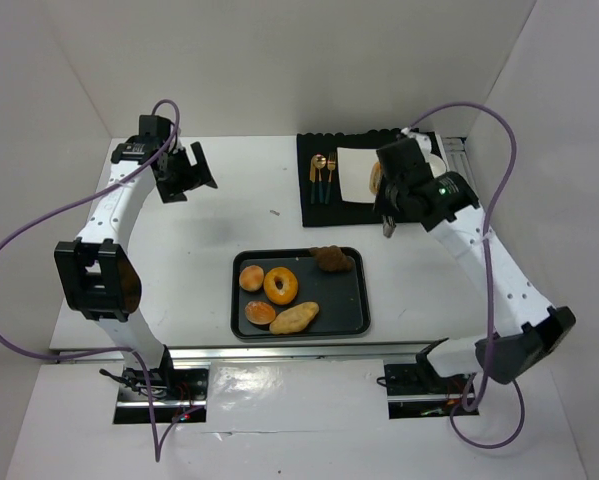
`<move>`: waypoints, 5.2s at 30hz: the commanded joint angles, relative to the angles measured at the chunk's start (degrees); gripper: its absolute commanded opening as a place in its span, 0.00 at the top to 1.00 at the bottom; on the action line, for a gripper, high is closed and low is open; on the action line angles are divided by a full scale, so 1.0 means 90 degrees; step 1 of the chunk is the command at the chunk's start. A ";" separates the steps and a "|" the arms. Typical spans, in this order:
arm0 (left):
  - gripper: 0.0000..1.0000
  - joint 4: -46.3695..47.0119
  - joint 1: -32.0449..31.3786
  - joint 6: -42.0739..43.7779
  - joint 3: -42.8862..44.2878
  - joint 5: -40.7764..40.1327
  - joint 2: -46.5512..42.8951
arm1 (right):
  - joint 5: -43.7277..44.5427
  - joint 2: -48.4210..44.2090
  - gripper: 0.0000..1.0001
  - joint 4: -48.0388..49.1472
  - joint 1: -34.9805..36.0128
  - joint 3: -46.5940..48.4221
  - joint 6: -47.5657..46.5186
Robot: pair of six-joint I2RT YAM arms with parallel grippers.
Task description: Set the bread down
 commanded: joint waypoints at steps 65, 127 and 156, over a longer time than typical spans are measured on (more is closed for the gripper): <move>0.02 -0.0455 0.0528 0.0238 -0.0031 -0.0185 -0.0748 | -0.3378 0.0884 0.46 0.0545 0.1772 -0.1018 -0.1458; 0.02 -0.0338 0.0528 0.0238 -0.0031 0.0030 -0.0387 | -0.1913 0.2493 0.70 0.2106 -0.1645 0.1235 -0.1789; 0.02 -0.0338 0.0528 0.0180 -0.0031 0.0030 -0.0259 | -0.1718 0.4048 0.42 0.2352 -0.2134 0.2437 -0.1955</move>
